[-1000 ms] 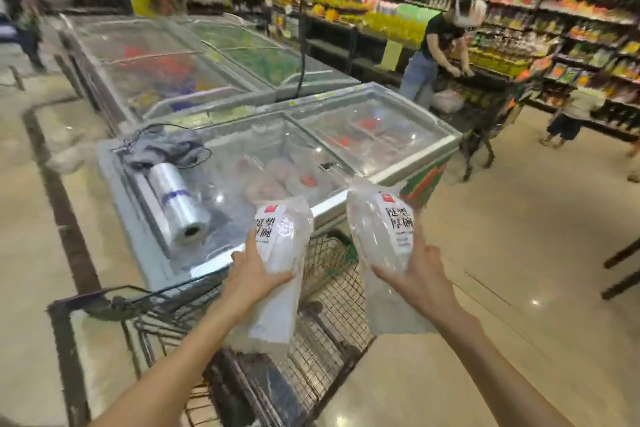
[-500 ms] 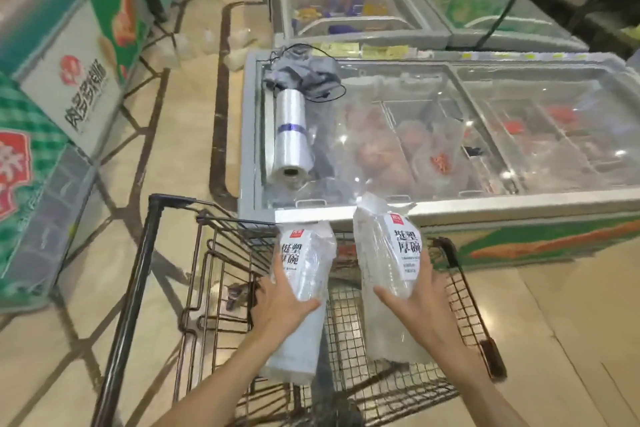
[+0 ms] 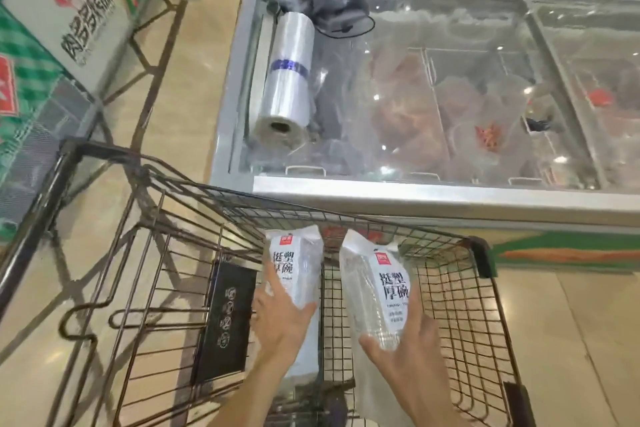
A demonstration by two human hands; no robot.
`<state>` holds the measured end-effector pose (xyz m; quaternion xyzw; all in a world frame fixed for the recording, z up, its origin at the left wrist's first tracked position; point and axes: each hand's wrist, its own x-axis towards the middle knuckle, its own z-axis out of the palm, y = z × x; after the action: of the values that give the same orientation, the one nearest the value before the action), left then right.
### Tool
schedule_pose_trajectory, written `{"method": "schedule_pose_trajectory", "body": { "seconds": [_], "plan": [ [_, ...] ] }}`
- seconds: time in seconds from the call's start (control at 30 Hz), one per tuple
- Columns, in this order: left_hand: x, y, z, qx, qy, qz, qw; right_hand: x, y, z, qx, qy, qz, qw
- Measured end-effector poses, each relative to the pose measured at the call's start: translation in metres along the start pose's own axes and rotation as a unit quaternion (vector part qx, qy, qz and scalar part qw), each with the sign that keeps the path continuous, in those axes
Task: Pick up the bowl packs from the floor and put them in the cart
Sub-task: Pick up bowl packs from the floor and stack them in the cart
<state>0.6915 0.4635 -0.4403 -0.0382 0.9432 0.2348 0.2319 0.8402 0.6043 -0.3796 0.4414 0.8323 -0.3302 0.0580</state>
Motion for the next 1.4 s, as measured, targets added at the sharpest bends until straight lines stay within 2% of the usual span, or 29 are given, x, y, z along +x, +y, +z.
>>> {"method": "schedule_pose_trajectory", "body": {
  "seconds": [0.1,0.33,0.53,0.73,0.93,1.13,1.4],
  "plan": [
    [0.018,-0.004,0.033,0.022,0.015,-0.030,0.999,0.014,0.012,0.022,-0.004,-0.004,0.002,1.000],
    [0.069,-0.046,0.105,0.101,0.019,-0.037,0.994,0.037,0.047,0.088,-0.010,-0.017,0.033,0.999],
    [0.099,-0.069,0.141,0.099,0.037,-0.047,0.993,0.054,0.067,0.127,-0.027,-0.017,0.049,0.998],
    [0.103,-0.074,0.138,0.090,0.028,-0.042,0.995,0.064,0.056,0.140,-0.053,-0.007,0.051,0.997],
    [0.104,-0.081,0.126,0.051,-0.009,-0.025,0.998,0.080,0.022,0.171,-0.051,0.002,0.105,0.993],
    [0.107,-0.097,0.127,0.026,-0.002,0.012,1.000,0.087,0.010,0.223,-0.049,0.015,0.155,0.987],
    [0.107,-0.098,0.131,0.055,0.008,0.020,0.998,0.091,0.002,0.249,-0.123,0.031,0.145,0.981]
  ]
}}
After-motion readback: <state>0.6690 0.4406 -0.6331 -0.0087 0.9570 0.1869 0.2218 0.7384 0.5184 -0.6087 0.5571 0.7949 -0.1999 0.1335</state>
